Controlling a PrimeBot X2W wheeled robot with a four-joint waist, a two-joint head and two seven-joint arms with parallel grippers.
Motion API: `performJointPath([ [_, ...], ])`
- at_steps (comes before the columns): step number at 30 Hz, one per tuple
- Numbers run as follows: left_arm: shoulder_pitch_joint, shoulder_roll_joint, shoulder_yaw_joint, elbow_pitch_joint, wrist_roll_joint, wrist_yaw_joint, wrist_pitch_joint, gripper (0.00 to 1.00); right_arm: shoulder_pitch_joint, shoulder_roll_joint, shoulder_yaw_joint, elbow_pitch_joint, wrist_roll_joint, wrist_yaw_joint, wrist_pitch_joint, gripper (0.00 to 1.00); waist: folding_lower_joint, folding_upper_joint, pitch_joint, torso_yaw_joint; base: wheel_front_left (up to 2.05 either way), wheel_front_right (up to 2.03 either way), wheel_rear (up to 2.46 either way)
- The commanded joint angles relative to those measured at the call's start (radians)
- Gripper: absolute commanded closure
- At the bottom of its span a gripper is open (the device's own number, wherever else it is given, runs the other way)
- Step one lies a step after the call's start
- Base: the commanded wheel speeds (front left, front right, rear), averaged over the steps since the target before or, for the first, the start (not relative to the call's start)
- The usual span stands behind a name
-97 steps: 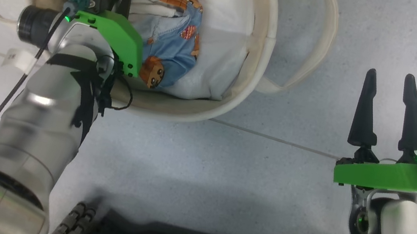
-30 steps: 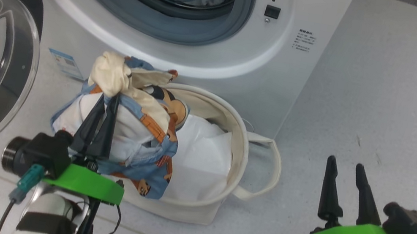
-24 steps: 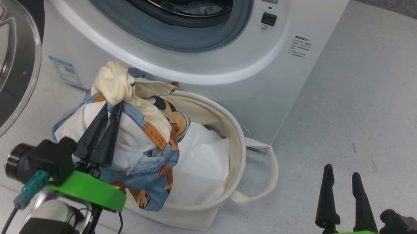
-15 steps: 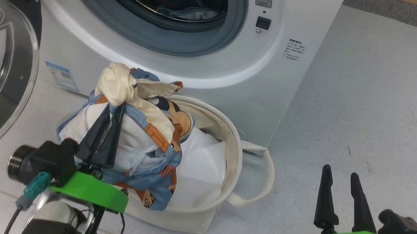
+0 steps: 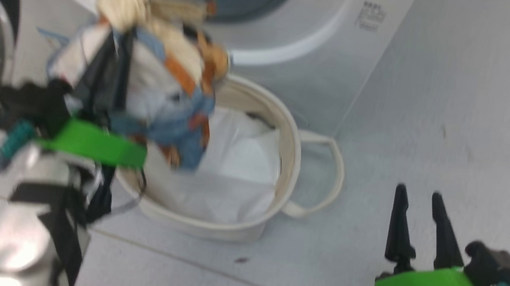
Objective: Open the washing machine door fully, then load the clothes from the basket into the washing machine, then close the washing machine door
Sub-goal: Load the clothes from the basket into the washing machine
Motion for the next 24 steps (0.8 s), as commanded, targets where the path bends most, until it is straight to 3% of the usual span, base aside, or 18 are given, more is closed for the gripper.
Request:
performJointPath([
  [1,-0.057,0.015,0.045,-0.024,0.007,-0.007,-0.006,1.00,-0.040,0.004,0.025,-0.042,-0.010,0.006,-0.012,0.00,0.0001,0.0000,0.085,-0.021,0.00,0.00,0.00],
  [5,-0.223,0.034,0.109,0.017,0.003,-0.029,-0.006,1.00,-0.083,0.004,0.028,-0.074,-0.030,0.006,-0.012,0.00,0.0001,0.0000,0.210,-0.054,0.00,0.00,0.00],
  [16,-0.617,0.134,0.249,0.220,-0.088,-0.048,-0.006,1.00,-0.164,0.004,0.029,-0.116,-0.048,0.006,-0.012,0.00,0.0001,0.0000,0.419,-0.123,0.00,0.00,0.00],
  [24,-0.881,0.212,0.225,0.362,-0.121,-0.049,-0.006,1.00,-0.205,0.004,0.028,-0.147,-0.045,0.006,-0.012,0.00,0.0001,0.0000,0.542,-0.163,0.00,0.00,0.00],
])
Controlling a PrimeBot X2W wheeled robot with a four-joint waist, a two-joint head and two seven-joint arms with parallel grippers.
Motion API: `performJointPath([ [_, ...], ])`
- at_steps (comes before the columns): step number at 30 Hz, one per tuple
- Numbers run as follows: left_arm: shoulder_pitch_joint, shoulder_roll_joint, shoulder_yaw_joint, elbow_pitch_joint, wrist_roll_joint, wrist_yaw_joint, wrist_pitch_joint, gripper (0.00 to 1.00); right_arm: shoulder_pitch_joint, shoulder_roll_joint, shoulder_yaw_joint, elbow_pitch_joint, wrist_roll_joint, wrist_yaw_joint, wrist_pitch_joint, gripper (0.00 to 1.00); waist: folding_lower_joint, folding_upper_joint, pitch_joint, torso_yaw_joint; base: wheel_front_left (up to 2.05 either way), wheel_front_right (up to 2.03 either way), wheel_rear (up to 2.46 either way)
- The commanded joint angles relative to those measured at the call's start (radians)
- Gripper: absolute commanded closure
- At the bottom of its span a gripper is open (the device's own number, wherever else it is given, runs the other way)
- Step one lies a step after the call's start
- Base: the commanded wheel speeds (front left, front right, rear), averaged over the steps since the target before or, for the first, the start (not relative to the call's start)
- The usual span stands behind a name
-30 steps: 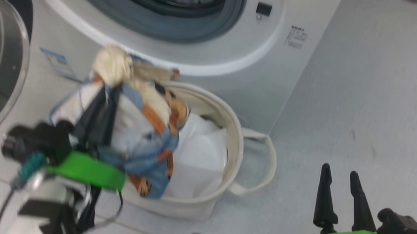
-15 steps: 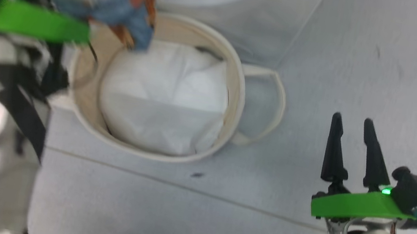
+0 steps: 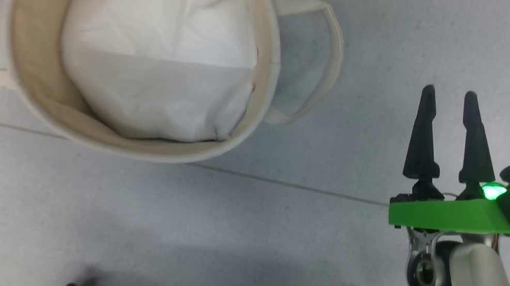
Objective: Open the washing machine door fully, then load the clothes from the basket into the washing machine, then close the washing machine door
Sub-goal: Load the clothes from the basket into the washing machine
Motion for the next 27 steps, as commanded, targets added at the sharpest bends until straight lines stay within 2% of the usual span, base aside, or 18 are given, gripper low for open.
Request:
performJointPath([
  [1,-0.055,0.067,0.010,-0.034,-0.006,-0.006,-0.004,1.00,0.011,0.005,0.028,-0.035,0.002,0.006,-0.012,0.00,-0.0003,0.0001,0.065,-0.041,0.00,0.00,0.00],
  [6,-0.183,0.107,0.025,-0.012,-0.012,-0.006,-0.004,1.00,-0.002,0.005,0.024,-0.051,0.023,0.006,-0.012,0.00,-0.0003,0.0001,0.112,-0.075,0.00,0.00,0.00],
  [10,-0.218,0.108,0.042,0.049,0.002,-0.006,-0.004,1.00,0.002,0.005,0.029,-0.052,0.029,0.006,-0.012,0.00,-0.0003,0.0001,0.128,-0.082,0.00,0.00,0.00],
  [11,-0.220,0.107,0.046,0.075,0.008,-0.006,-0.004,0.24,0.003,0.005,0.034,-0.051,0.030,0.006,-0.012,0.00,-0.0003,0.0001,0.129,-0.082,0.00,0.00,0.00],
  [12,-0.222,0.108,0.043,0.094,0.020,-0.006,-0.004,0.00,0.003,0.005,0.037,-0.050,0.030,0.006,-0.012,0.00,-0.0003,0.0001,0.129,-0.082,0.00,0.00,0.00],
  [17,-0.195,0.084,0.041,0.124,0.036,-0.006,-0.004,0.00,-0.005,0.005,0.033,-0.045,0.018,0.006,-0.012,0.00,-0.0003,0.0001,0.117,-0.059,0.00,0.00,0.00],
  [20,-0.149,0.066,0.002,0.124,0.038,-0.006,-0.004,0.00,-0.008,0.005,0.031,-0.037,0.004,0.006,-0.012,0.00,-0.0003,0.0001,0.091,-0.037,0.00,0.00,0.00],
  [27,0.036,0.040,-0.059,0.058,0.024,-0.006,-0.004,0.00,-0.007,0.005,0.043,-0.005,-0.014,0.006,-0.012,0.00,-0.0003,0.0001,-0.018,0.010,0.00,0.00,0.00],
])
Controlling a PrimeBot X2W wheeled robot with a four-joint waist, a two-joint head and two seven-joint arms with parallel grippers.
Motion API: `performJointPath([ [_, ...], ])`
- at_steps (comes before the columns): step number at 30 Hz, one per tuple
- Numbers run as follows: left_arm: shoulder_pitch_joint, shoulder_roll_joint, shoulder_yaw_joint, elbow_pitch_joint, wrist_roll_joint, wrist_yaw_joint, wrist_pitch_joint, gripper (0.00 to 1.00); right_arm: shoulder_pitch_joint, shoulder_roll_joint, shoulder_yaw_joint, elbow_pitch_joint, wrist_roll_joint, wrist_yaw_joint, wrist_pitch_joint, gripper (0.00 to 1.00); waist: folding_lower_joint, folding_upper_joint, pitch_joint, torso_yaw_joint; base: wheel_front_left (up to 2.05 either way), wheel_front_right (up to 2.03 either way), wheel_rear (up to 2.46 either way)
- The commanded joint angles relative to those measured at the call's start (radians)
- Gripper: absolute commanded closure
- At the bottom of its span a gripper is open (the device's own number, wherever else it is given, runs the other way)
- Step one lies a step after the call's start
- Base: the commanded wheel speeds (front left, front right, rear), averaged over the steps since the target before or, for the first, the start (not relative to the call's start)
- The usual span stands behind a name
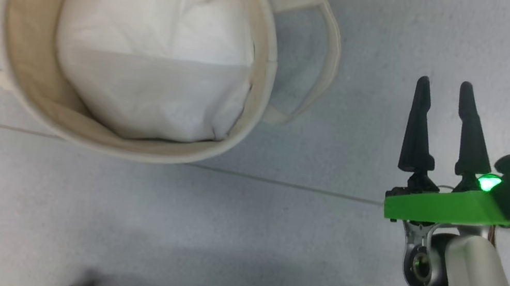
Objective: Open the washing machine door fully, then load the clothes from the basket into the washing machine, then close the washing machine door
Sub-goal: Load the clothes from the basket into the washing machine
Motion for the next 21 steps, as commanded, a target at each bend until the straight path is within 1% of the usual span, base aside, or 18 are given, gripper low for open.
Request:
performJointPath([
  [1,0.046,0.040,-0.006,-0.046,0.002,-0.006,-0.003,0.00,0.033,0.006,0.027,-0.017,-0.008,0.006,-0.012,0.00,0.0000,0.0000,-0.064,0.030,0.00,0.00,0.00],
  [2,0.117,0.028,-0.016,-0.063,-0.003,-0.006,-0.003,0.00,0.039,0.006,0.029,-0.006,-0.008,0.006,-0.012,0.00,0.0000,0.0000,-0.109,0.042,0.00,0.00,0.00],
  [11,0.458,-0.040,-0.066,-0.161,0.022,-0.006,-0.003,0.00,0.093,0.006,0.029,0.044,0.000,0.006,-0.012,0.00,0.0000,0.0000,-0.318,0.107,0.00,0.00,0.00],
  [16,0.584,-0.066,-0.060,-0.200,0.036,-0.006,-0.003,0.00,0.124,0.006,0.026,0.061,0.006,0.006,-0.012,0.00,0.0000,0.0000,-0.395,0.133,0.00,0.00,0.00],
  [21,0.733,-0.095,-0.049,-0.276,0.076,-0.004,-0.003,0.00,0.165,0.006,0.028,0.075,0.024,0.006,-0.012,0.00,0.0000,0.0000,-0.475,0.149,0.00,0.00,0.00],
])
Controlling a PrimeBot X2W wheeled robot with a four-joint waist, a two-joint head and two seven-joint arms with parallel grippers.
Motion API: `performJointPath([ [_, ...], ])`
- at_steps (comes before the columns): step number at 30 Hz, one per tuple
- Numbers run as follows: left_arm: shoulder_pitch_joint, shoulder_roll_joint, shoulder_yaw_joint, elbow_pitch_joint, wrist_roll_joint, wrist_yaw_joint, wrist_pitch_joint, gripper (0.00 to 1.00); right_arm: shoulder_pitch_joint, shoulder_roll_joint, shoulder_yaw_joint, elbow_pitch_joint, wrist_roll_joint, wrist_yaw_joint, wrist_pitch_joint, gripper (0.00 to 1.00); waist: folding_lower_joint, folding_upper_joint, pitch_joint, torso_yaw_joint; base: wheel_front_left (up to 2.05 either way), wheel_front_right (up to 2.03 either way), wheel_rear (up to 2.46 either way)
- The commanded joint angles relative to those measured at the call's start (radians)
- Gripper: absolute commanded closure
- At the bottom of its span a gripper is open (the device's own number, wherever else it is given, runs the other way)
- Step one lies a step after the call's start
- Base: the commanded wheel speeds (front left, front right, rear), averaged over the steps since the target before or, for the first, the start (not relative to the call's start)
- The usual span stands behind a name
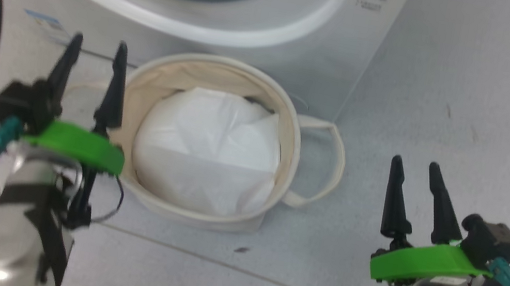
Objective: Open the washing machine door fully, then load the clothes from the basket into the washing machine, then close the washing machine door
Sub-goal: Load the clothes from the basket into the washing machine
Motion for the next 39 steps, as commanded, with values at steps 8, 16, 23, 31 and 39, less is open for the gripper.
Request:
performJointPath([
  [8,0.222,-0.007,0.005,-0.179,0.070,0.010,-0.005,0.00,0.080,0.006,0.008,-0.015,0.025,0.006,-0.012,0.00,0.0001,-0.0001,-0.155,0.032,0.00,0.00,0.00],
  [16,0.348,-0.015,-0.065,-0.230,0.070,0.032,-0.005,0.00,0.146,0.006,-0.002,-0.007,-0.007,0.006,-0.012,0.00,0.0001,-0.0001,-0.223,0.034,0.00,0.00,0.00],
  [23,0.374,-0.015,-0.116,-0.246,0.041,0.058,-0.005,0.00,0.155,0.006,-0.008,-0.009,-0.011,0.006,-0.012,0.00,0.0001,-0.0001,-0.226,0.035,0.00,0.00,0.00],
  [31,0.381,-0.015,-0.140,-0.231,0.033,0.076,-0.005,0.00,0.161,0.006,0.000,-0.004,-0.007,0.006,-0.012,0.00,0.0001,-0.0001,-0.227,0.030,0.00,0.00,0.00],
  [39,0.375,-0.015,-0.138,-0.230,0.021,0.088,-0.005,0.00,0.160,0.006,0.004,-0.007,-0.007,0.006,-0.012,0.00,0.0001,-0.0001,-0.214,0.024,0.00,0.00,0.00],
])
